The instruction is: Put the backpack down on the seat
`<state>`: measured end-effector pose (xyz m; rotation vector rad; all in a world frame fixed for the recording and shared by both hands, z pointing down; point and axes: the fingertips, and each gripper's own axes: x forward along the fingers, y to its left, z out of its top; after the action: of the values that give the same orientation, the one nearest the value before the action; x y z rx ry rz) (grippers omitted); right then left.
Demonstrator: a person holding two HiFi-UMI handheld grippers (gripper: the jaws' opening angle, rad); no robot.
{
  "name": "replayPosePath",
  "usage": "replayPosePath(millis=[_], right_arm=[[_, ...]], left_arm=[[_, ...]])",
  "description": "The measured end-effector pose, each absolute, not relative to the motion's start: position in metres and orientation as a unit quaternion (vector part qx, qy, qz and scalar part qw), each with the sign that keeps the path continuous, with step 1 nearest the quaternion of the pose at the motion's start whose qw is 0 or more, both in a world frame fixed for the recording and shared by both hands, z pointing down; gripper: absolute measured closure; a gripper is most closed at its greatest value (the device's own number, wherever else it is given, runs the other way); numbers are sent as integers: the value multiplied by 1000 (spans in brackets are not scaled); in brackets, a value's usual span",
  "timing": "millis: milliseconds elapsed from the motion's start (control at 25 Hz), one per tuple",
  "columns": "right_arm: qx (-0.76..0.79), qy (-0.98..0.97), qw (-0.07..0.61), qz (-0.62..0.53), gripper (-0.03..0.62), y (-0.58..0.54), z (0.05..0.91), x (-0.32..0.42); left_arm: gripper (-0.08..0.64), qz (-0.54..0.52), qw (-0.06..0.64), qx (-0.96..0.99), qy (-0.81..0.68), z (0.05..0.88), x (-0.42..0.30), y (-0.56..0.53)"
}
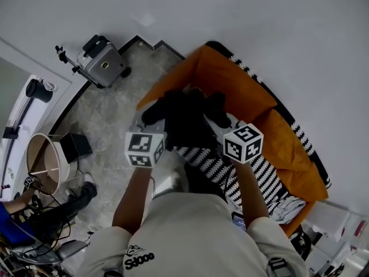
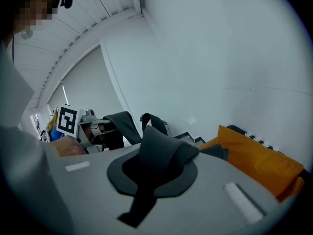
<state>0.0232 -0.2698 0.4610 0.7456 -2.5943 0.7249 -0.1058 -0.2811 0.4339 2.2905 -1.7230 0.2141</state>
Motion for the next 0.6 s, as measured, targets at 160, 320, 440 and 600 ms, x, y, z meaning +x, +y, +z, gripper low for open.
replayPosePath(millis=[160, 320, 440, 600], right_arm=[[256, -910, 182, 269, 588, -294, 476, 23], [249, -907, 189, 283, 588, -314, 494, 22], [246, -904, 192, 292, 588, -329, 506, 20], [240, -901, 198, 302, 588, -349, 522, 20]], left_arm=[[549, 87, 145, 785, -596, 449, -105, -307], [549, 101, 158, 779, -598, 468, -105, -328], [549, 114, 164, 777, -597, 481, -106, -342], [549, 131, 171, 774, -596, 498, -106, -362]])
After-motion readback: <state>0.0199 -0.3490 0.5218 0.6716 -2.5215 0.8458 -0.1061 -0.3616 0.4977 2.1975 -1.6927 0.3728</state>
